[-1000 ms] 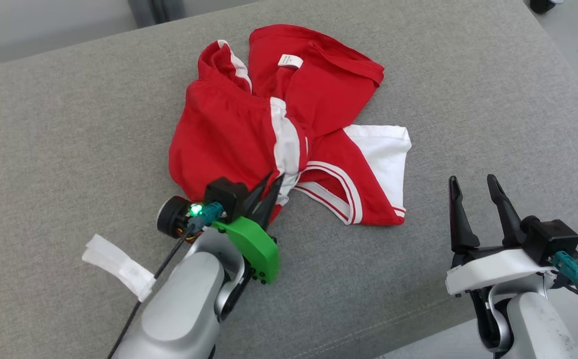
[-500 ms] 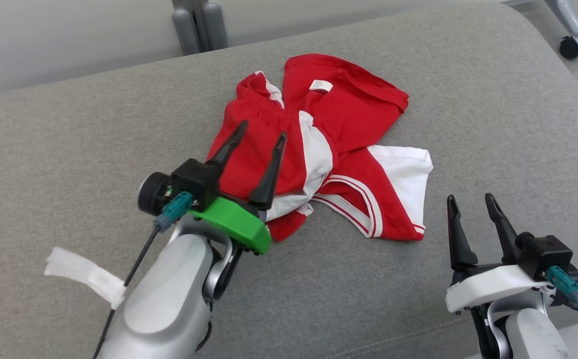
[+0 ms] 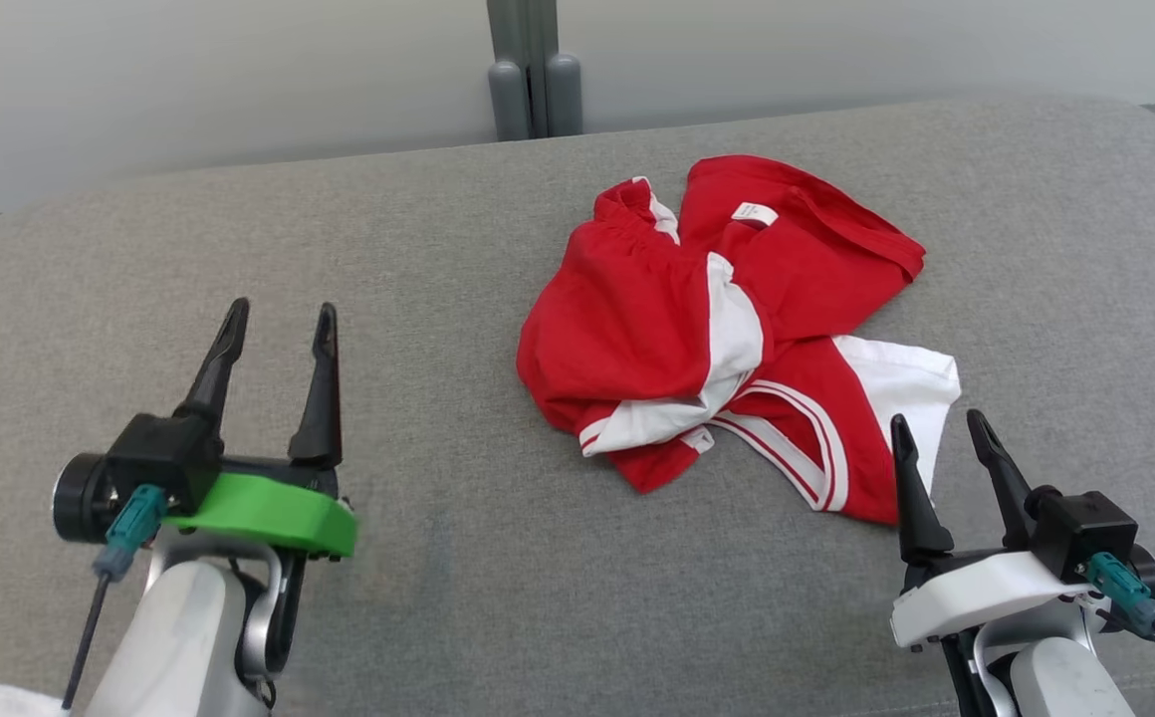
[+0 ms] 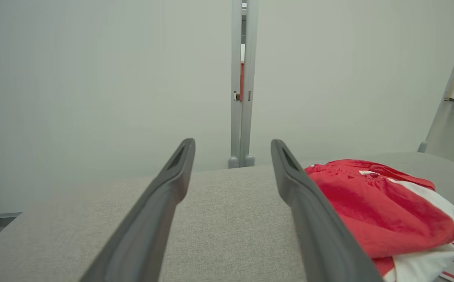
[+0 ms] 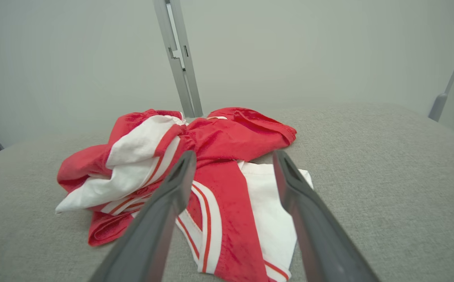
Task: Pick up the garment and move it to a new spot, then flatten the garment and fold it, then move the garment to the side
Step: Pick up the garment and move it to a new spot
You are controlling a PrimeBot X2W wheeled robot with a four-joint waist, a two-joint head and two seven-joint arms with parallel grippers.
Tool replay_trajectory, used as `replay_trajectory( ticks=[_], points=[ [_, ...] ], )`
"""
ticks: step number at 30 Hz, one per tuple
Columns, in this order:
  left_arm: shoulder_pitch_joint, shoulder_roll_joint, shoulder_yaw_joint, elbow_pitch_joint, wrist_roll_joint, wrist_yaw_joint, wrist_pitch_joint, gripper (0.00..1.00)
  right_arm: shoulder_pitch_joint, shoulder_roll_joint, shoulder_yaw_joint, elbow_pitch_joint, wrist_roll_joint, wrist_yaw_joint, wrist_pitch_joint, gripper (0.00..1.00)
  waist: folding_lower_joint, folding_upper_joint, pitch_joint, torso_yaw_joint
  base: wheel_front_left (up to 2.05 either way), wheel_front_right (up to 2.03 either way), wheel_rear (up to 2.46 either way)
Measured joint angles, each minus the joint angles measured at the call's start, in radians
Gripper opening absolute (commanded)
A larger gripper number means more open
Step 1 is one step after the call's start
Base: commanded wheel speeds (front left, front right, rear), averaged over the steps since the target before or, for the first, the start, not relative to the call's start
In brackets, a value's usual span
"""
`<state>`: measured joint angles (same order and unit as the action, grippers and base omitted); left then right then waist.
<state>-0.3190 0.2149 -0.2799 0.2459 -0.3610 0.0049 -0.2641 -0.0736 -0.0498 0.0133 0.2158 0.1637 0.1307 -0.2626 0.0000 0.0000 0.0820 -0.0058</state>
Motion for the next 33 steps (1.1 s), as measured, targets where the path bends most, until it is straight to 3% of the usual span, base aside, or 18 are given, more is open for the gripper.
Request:
replay_trajectory(
  ticks=[14, 33],
  points=[
    [0.247, 0.017, 0.189, -0.102, 0.022, 0.027, 0.0, 1.0, 0.029, 0.0, 0.032, -0.008, -0.01, 0.0, 0.006, 1.0, 0.0, 0.0, -0.053, 0.058, 0.0, 0.0, 0.0],
    [0.354, -0.026, 0.253, -0.11, 0.064, -0.068, 0.0, 1.0, 0.068, -0.007, 0.041, -0.048, -0.026, 0.0, 0.033, 1.0, 0.0, 0.0, -0.081, 0.057, 0.0, 0.0, 0.0]
  ],
)
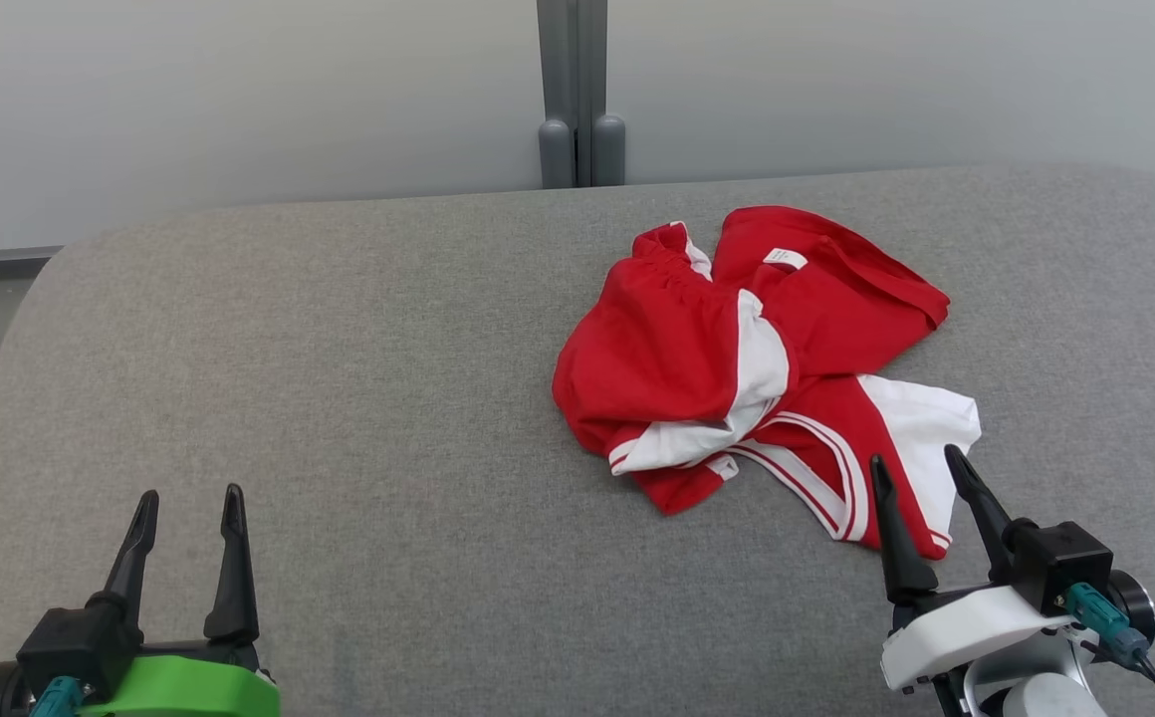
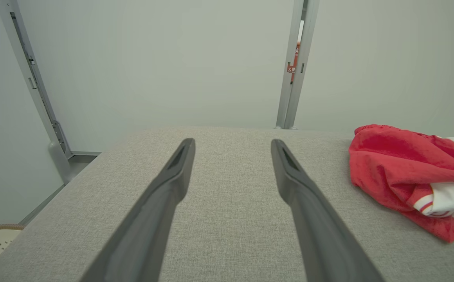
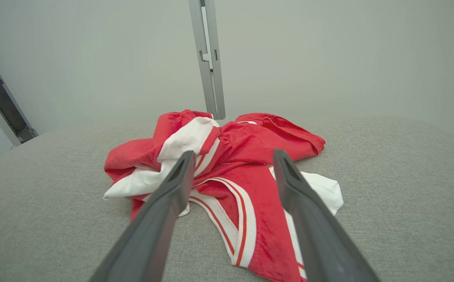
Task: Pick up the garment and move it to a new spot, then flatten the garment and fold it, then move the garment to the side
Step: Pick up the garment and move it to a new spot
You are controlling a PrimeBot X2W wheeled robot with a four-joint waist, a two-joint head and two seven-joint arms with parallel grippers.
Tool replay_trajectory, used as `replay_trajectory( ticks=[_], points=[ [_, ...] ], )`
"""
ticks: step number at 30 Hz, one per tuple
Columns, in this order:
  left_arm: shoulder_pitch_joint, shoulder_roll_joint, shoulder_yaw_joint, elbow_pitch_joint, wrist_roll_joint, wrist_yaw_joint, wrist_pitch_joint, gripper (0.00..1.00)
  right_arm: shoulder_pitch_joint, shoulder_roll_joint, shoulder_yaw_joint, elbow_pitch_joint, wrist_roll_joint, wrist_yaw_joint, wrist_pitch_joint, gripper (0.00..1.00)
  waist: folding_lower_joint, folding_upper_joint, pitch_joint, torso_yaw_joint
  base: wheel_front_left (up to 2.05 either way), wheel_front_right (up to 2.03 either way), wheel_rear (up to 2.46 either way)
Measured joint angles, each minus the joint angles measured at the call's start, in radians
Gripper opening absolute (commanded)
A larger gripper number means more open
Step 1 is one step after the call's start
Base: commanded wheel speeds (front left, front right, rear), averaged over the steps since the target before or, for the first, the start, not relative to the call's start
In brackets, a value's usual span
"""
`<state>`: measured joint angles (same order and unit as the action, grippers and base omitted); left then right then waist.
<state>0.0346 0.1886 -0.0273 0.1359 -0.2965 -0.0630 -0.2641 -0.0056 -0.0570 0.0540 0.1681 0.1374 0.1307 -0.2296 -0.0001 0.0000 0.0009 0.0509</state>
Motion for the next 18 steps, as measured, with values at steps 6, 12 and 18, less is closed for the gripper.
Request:
replay_trajectory(
  ticks=[6, 12, 18],
  points=[
    [0.007, -0.015, 0.018, 0.007, 0.009, -0.019, 0.0, 1.0, 0.003, 0.0, -0.001, -0.001, 0.0, 0.0, 0.002, 1.0, 0.0, 0.0, -0.006, -0.003, 0.0, 0.0, 0.0],
    [0.011, -0.025, 0.021, 0.006, 0.016, -0.039, 0.0, 1.0, 0.004, -0.001, -0.004, -0.002, 0.0, 0.0, 0.002, 1.0, 0.0001, 0.0, -0.009, -0.002, 0.0, 0.0, 0.0],
    [0.014, -0.032, 0.026, 0.006, 0.034, -0.047, 0.0, 1.0, 0.005, -0.001, -0.006, -0.002, 0.0, 0.0, 0.002, 1.0, 0.0, 0.0, -0.012, -0.002, 0.0, 0.0, 0.0]
  ],
)
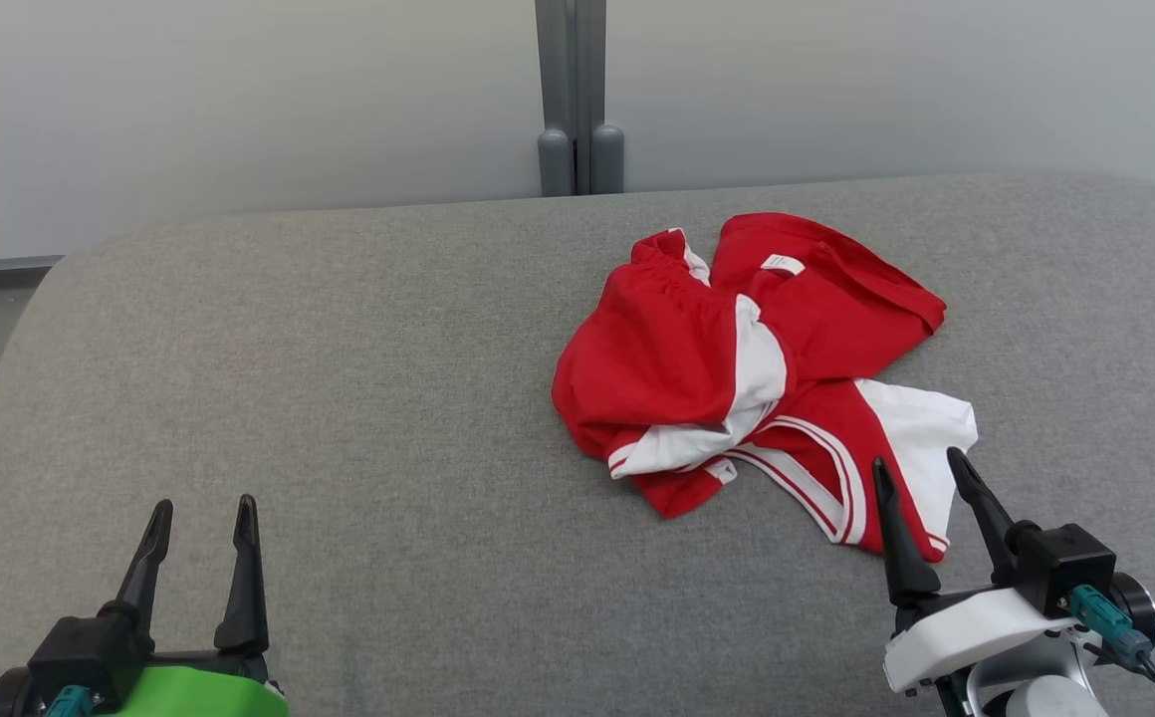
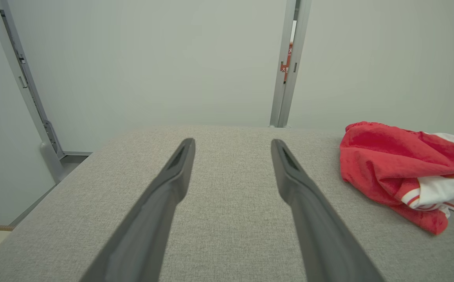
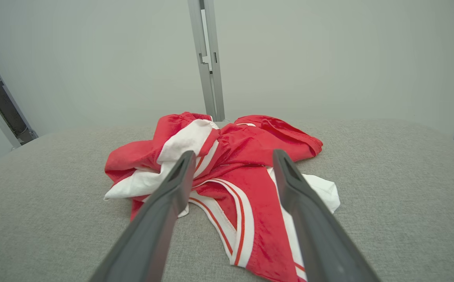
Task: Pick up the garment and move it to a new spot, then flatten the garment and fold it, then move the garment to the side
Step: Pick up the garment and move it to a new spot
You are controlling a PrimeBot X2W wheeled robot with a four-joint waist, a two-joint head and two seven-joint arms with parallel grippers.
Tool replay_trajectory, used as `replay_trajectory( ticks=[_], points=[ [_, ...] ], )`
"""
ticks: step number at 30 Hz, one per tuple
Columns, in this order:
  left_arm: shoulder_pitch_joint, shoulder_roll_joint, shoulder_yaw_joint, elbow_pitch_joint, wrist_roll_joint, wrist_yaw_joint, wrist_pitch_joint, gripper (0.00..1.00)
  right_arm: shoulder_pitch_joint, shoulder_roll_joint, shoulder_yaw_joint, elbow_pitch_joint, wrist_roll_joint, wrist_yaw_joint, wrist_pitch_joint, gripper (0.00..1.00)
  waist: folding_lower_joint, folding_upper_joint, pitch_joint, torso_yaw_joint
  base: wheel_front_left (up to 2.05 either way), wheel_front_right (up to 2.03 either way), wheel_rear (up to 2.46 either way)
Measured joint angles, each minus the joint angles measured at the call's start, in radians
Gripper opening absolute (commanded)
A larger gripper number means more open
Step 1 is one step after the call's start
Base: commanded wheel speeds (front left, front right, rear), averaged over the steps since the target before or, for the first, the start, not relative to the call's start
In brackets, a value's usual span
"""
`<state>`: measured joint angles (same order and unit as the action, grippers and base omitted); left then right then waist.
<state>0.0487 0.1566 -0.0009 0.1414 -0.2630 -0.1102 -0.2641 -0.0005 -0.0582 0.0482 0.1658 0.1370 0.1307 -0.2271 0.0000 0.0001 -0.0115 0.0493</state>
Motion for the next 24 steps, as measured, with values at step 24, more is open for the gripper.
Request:
replay_trajectory(
  ticks=[24],
  points=[
    [0.002, -0.014, 0.02, 0.028, 0.017, -0.014, 0.0, 1.0, 0.0, -0.004, 0.002, 0.008, 0.0, 0.0, 0.0, 1.0, 0.0, 0.0, -0.008, -0.006, 0.0, 0.0, 0.0]
  ],
)
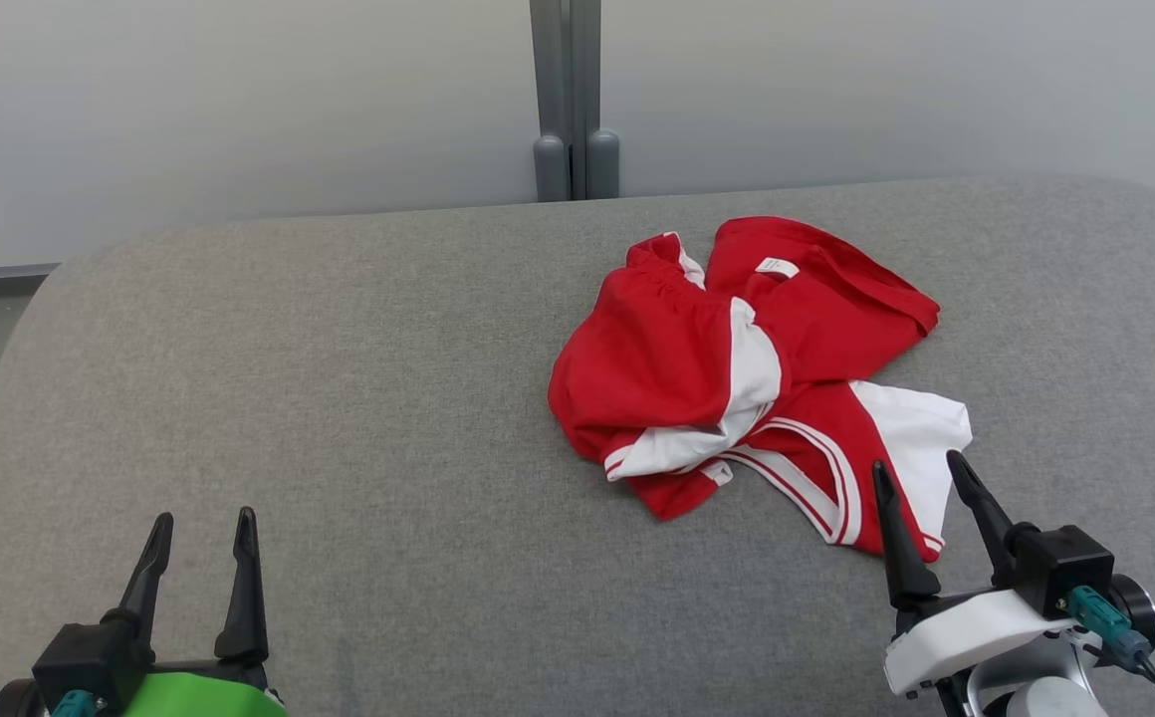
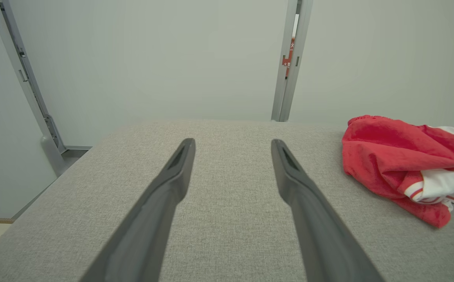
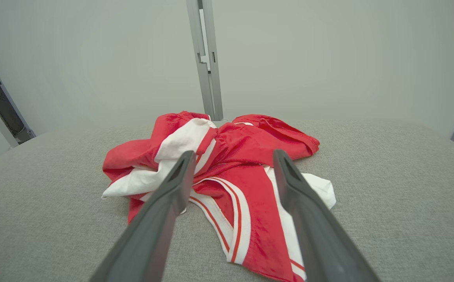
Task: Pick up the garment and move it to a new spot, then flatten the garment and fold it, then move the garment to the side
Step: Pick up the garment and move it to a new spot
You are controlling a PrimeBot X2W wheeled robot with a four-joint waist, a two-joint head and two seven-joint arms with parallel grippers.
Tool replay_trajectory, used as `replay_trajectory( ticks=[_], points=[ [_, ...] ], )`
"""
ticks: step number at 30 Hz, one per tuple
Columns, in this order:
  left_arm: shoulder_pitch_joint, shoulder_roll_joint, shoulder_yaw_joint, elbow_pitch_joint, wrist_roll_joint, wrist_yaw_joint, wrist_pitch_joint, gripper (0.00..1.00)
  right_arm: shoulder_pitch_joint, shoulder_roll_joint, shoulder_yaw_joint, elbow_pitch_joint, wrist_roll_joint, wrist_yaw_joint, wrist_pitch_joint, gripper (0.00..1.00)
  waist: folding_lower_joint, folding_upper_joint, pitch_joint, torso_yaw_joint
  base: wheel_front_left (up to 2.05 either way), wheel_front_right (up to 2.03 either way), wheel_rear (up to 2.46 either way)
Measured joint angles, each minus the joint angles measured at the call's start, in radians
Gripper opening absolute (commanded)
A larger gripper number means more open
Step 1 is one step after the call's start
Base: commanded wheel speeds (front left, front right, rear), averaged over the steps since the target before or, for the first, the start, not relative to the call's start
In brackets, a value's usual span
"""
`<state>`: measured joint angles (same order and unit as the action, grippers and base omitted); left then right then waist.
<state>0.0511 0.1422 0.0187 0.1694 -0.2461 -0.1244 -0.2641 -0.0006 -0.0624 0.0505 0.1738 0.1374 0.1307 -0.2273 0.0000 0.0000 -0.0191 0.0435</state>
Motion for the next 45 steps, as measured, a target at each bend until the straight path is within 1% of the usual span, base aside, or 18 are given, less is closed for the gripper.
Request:
replay_trajectory(
  ticks=[8, 11, 14, 17, 23, 27, 29, 33, 35, 40, 43, 45],
  points=[
    [-0.008, 0.009, -0.017, 0.031, -0.007, -0.003, 0.0, 1.0, -0.005, 0.0, 0.007, 0.001, 0.0, 0.0, 0.0, 1.0, 0.0, 0.0, 0.007, -0.017, 0.0, 0.0, 0.0],
    [-0.055, 0.023, -0.049, 0.047, -0.003, -0.003, 0.0, 1.0, -0.008, -0.002, 0.012, 0.002, 0.002, 0.0, 0.0, 1.0, 0.0, 0.0, 0.017, -0.027, 0.0, 0.0, 0.0],
    [-0.143, 0.032, -0.093, 0.06, -0.004, -0.003, 0.017, 1.0, -0.022, -0.005, 0.013, 0.001, 0.003, 0.0, 0.0, 1.0, 0.0, 0.0, 0.033, -0.039, 0.0, 0.0, 0.0],
    [-0.25, 0.044, -0.149, 0.073, -0.005, -0.004, 0.038, 1.0, -0.038, -0.006, 0.015, 0.0, 0.003, 0.0, -0.002, 1.0, 0.0, 0.0, 0.054, -0.057, 0.0, 0.0, 0.0],
    [-0.495, 0.086, -0.298, 0.138, -0.021, -0.005, 0.092, 1.0, -0.076, -0.004, 0.015, 0.002, 0.012, 0.0, -0.011, 1.0, 0.0, 0.0, 0.108, -0.111, 0.0, 0.0, 0.0],
    [-0.636, 0.093, -0.368, 0.199, -0.061, -0.005, 0.125, 1.0, -0.1, -0.003, 0.011, 0.011, 0.021, 0.0, -0.019, 1.0, 0.0, 0.0, 0.15, -0.151, 0.0, 0.0, 0.0],
    [-0.705, 0.094, -0.414, 0.248, -0.079, -0.005, 0.16, 1.0, -0.115, -0.002, 0.009, 0.017, 0.027, 0.0, -0.023, 1.0, 0.0, 0.0, 0.175, -0.175, 0.0, 0.0, 0.0],
    [-0.818, 0.104, -0.509, 0.341, -0.117, -0.005, 0.194, 1.0, -0.135, 0.002, 0.007, 0.032, 0.035, 0.0, -0.03, 1.0, 0.0, 0.0001, 0.224, -0.22, 0.0, 0.0, 0.0],
    [-0.86, 0.104, -0.549, 0.384, -0.14, -0.005, 0.203, 1.0, -0.144, 0.003, 0.007, 0.04, 0.037, 0.0, -0.03, 1.0, 0.0, 0.0, 0.246, -0.239, 0.0, 0.0, 0.0],
    [-0.939, 0.105, -0.686, 0.519, -0.204, -0.006, 0.261, 1.0, -0.165, 0.006, 0.01, 0.053, 0.042, 0.0, -0.034, 1.0, 0.0, 0.0001, 0.297, -0.283, 0.0, 0.0, 0.0],
    [-0.969, 0.104, -0.75, 0.593, -0.257, -0.006, 0.291, 1.0, -0.178, 0.009, 0.012, 0.05, 0.043, 0.0, -0.035, 1.0, 0.0, 0.0001, 0.319, -0.304, 0.0, 0.0, 0.0],
    [-0.984, 0.099, -0.775, 0.632, -0.292, -0.006, 0.296, 1.0, -0.181, 0.009, 0.012, 0.048, 0.043, 0.0, -0.035, 1.0, 0.0001, 0.0, 0.33, -0.314, 0.0, 0.0, 0.0]
  ],
)
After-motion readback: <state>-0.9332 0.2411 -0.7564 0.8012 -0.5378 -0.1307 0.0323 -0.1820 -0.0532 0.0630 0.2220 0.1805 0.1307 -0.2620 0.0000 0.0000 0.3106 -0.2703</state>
